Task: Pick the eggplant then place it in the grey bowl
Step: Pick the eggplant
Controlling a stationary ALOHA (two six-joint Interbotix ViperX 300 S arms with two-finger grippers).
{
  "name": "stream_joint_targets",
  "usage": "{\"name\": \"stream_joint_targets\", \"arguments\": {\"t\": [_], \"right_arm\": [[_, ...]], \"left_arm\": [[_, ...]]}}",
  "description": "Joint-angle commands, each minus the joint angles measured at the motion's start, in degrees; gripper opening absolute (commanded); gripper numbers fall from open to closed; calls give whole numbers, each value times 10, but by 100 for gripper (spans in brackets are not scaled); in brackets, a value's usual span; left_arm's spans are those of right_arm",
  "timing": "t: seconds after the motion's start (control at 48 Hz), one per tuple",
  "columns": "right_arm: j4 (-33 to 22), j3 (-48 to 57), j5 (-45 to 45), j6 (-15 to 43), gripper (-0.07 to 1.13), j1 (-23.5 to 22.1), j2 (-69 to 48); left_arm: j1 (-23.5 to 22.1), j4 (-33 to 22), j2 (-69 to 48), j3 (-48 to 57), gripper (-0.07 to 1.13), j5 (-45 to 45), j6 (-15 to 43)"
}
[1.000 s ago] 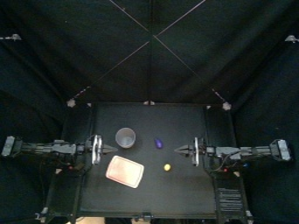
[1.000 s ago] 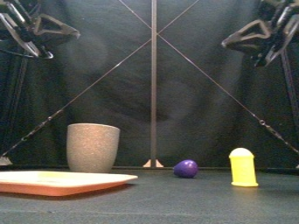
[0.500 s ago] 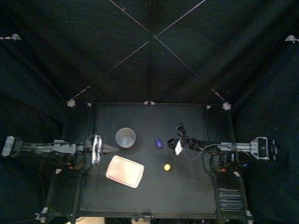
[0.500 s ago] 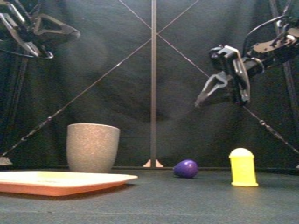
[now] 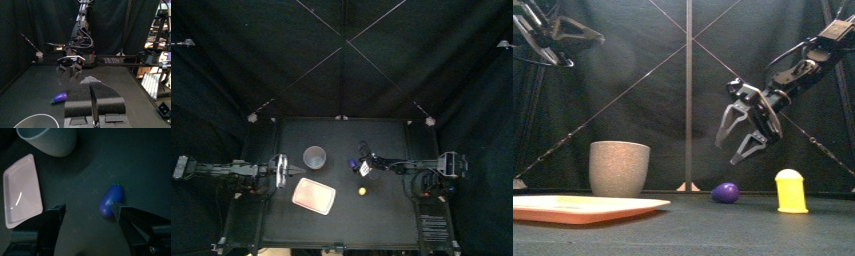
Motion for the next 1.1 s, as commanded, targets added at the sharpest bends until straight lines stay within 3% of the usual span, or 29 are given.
{"name": "stream_joint_targets", "arguments": {"t": [0.021, 0.812, 0.938, 1.104], "right_arm": [[-9, -33, 19, 0, 104, -12, 17], [-17, -76, 69, 2, 101, -42, 113], [-17, -79, 69, 2, 93, -42, 127], [-17, -84, 69, 2, 72, -42, 135]], "left_arm": [[0, 1, 3, -7, -3, -2, 2], [-1, 1, 2, -5, -3, -2, 2], [-1, 1, 2, -6, -3, -1, 2], [-1, 1, 2, -5, -3, -2, 2]]}}
